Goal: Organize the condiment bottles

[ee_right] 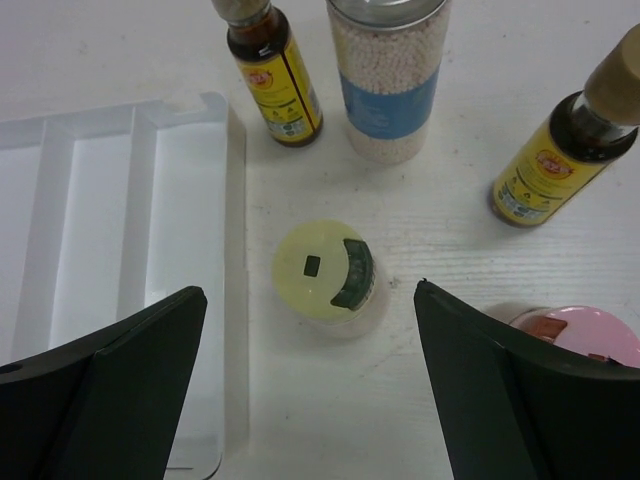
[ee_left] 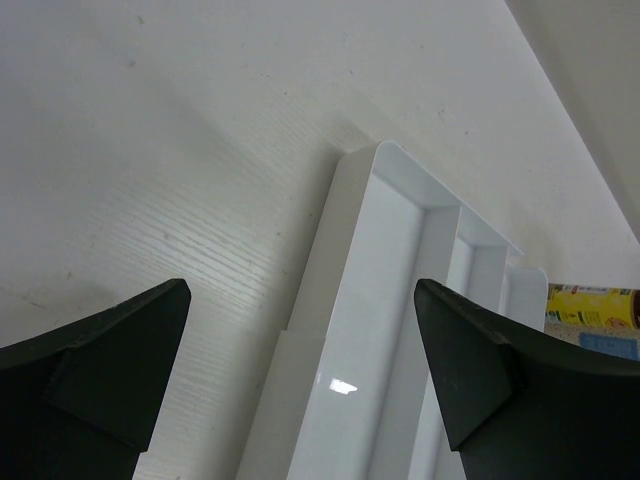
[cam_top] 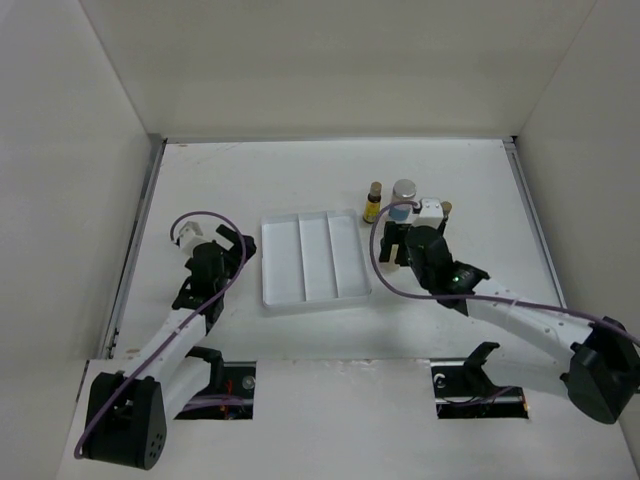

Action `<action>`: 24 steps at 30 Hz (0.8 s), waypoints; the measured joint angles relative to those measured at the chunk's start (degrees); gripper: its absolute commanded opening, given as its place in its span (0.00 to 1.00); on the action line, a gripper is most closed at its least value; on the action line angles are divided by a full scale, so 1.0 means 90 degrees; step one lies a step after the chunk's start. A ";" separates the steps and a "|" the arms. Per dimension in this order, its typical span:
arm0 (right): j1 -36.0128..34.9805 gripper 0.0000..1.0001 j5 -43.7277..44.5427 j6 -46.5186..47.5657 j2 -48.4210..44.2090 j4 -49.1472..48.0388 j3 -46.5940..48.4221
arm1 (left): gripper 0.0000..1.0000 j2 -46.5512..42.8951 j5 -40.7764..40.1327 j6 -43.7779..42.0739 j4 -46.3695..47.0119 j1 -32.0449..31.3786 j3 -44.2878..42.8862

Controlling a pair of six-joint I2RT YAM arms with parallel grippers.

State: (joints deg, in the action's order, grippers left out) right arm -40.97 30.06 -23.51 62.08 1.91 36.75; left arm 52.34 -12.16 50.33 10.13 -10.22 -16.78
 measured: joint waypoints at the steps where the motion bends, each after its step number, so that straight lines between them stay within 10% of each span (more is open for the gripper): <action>1: 0.0010 0.92 -0.0044 0.0007 0.0104 0.0017 0.0022 | 1.00 -0.0010 -0.0002 -0.0005 -0.0002 0.0010 0.0000; 11: 0.0182 0.79 -0.0163 0.0097 0.1316 -0.0087 0.0447 | 1.00 -0.0019 -0.0005 -0.0029 0.0046 0.0024 0.0005; 17: 0.0223 0.41 -0.0075 0.0134 0.1773 -0.0141 0.0554 | 1.00 -0.0019 -0.0002 -0.0034 0.0080 0.0051 0.0007; 24: -0.0022 0.39 0.0308 0.0330 0.1423 -0.0090 0.0954 | 1.00 -0.0024 -0.0005 -0.0029 0.0121 0.0051 0.0022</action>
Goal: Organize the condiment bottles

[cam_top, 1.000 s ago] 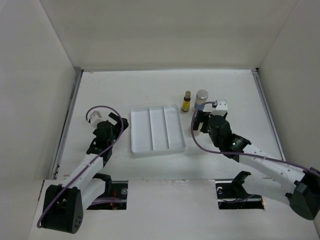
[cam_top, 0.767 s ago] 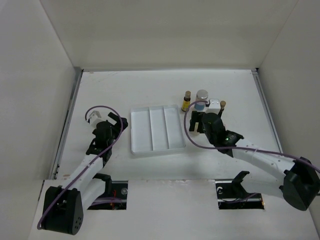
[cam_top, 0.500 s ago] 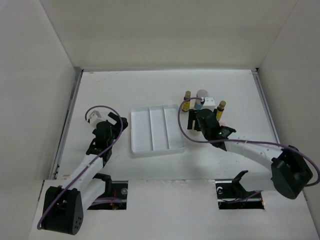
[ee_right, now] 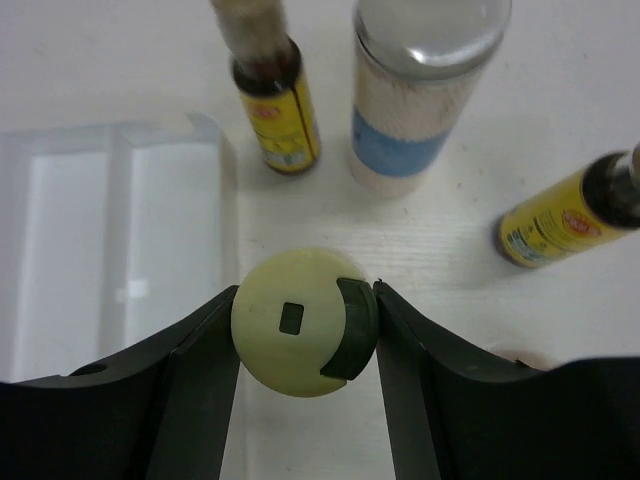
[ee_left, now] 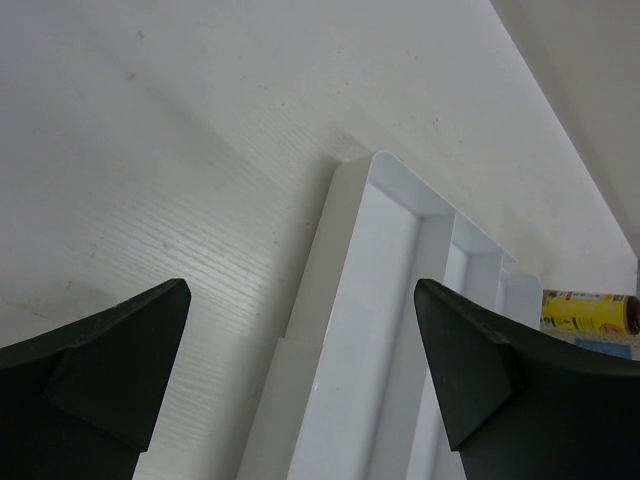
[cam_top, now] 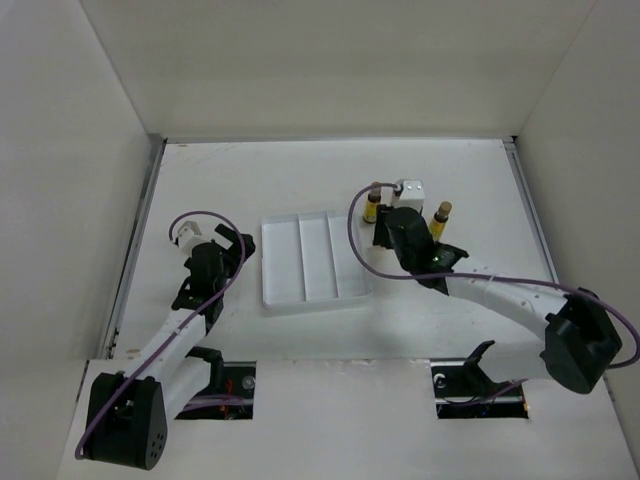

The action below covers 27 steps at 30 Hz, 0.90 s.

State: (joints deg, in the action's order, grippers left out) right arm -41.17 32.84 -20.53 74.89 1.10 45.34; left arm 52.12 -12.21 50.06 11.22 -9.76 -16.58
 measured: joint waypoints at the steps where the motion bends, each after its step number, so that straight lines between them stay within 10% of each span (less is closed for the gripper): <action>1: -0.0075 0.39 -0.0002 0.0015 -0.0024 -0.0012 0.0168 | 1.00 0.0000 0.0005 0.0005 0.0012 0.0000 0.0002; 16: -0.1559 0.39 -0.0697 0.0488 0.3339 -0.0636 0.3653 | 1.00 -0.0316 0.0051 0.0087 0.0012 0.0289 0.0095; 27: -0.1921 0.48 -0.0651 0.0622 0.4459 -0.0656 0.4209 | 1.00 -0.0376 0.0102 0.0131 -0.0083 0.0556 0.0192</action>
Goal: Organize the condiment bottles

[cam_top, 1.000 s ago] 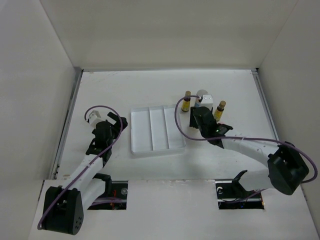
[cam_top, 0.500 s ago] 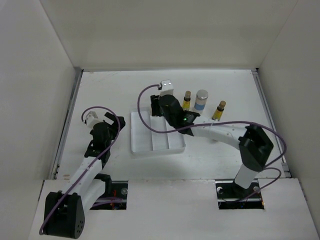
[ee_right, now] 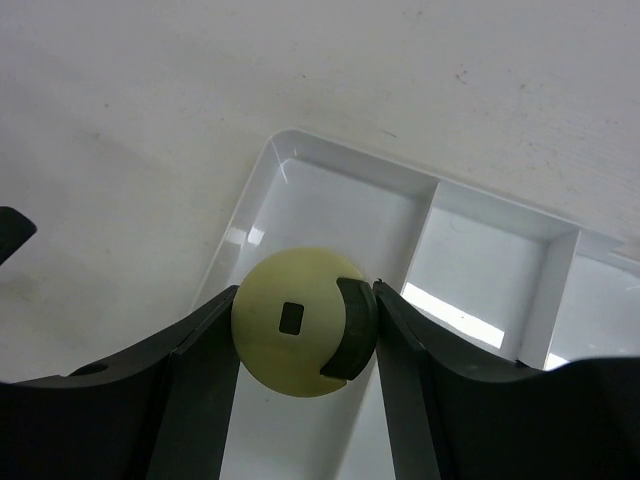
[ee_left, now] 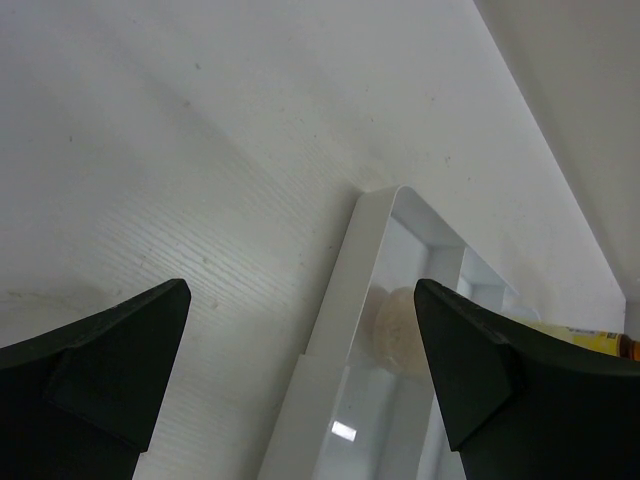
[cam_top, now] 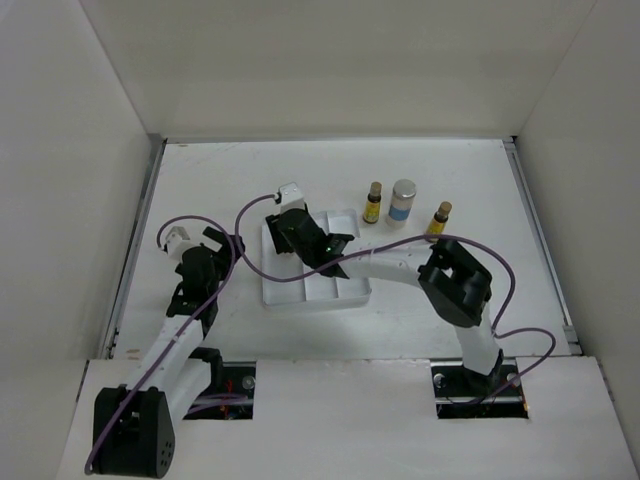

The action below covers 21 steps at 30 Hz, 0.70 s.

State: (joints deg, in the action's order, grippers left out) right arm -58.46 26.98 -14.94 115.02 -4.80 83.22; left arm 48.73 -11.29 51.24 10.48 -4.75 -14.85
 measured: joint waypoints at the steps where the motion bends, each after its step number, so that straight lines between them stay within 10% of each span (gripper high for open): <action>1: 0.0000 0.52 0.0005 0.0007 0.0058 -0.0010 0.0019 | 1.00 -0.0007 0.0005 0.0000 -0.0002 0.0002 0.0000; 12: 0.0029 0.85 -0.0083 -0.0049 -0.0136 -0.0148 -0.0160 | 1.00 -0.0233 0.0051 -0.0002 -0.0066 0.0024 0.0000; 21: 0.0503 0.86 0.0675 -0.0442 -0.4323 -0.0585 -0.3194 | 1.00 -0.0168 0.0155 0.0024 -0.0080 0.0007 0.0000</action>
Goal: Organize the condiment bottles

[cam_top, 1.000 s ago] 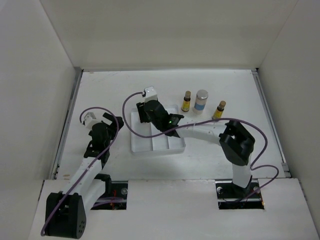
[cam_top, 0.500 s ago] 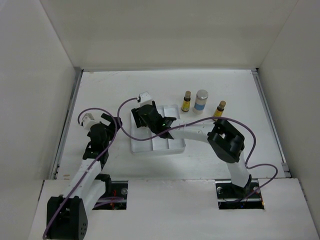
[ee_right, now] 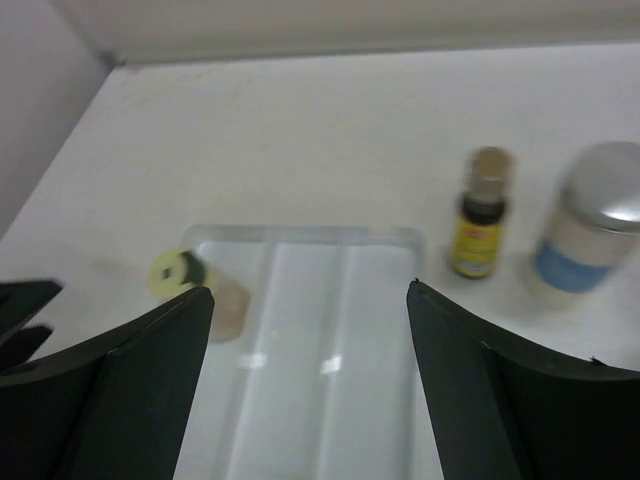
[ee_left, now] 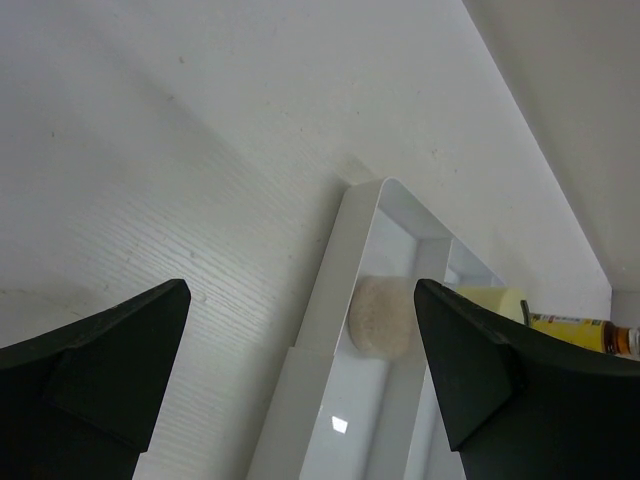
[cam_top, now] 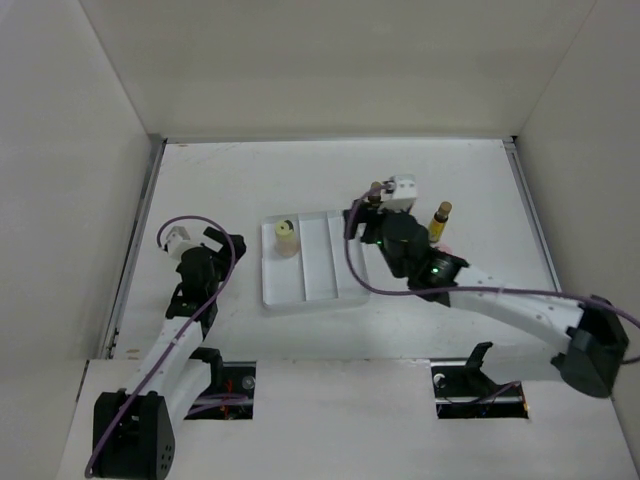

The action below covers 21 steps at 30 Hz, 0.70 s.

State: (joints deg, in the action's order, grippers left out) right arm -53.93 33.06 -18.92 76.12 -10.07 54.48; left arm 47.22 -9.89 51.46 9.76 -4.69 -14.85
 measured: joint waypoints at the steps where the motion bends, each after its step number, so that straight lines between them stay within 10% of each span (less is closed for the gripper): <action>1: 0.0143 0.88 0.0243 -0.0117 -0.0488 0.0092 -0.0323 | 1.00 0.0019 0.0012 0.0005 0.0010 0.0000 0.0000; 7: 0.0981 0.94 0.1481 -0.1175 -0.2334 0.1821 -0.1520 | 1.00 0.0231 0.0092 0.0024 0.0087 -0.0049 -0.0002; 15: 0.2132 0.92 0.1736 -0.2028 -0.2072 0.3048 -0.2174 | 1.00 0.0277 0.0131 0.0024 0.0138 -0.0080 -0.0002; 21: 0.2538 0.69 0.1423 -0.2030 -0.1513 0.2781 -0.2322 | 1.00 0.0277 0.0136 0.0024 0.0136 -0.0080 -0.0002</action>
State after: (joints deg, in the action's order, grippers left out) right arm -31.09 45.87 -37.19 62.50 14.96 33.58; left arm 49.71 -8.67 51.68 10.98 -5.41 -14.87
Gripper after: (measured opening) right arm 0.764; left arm 0.997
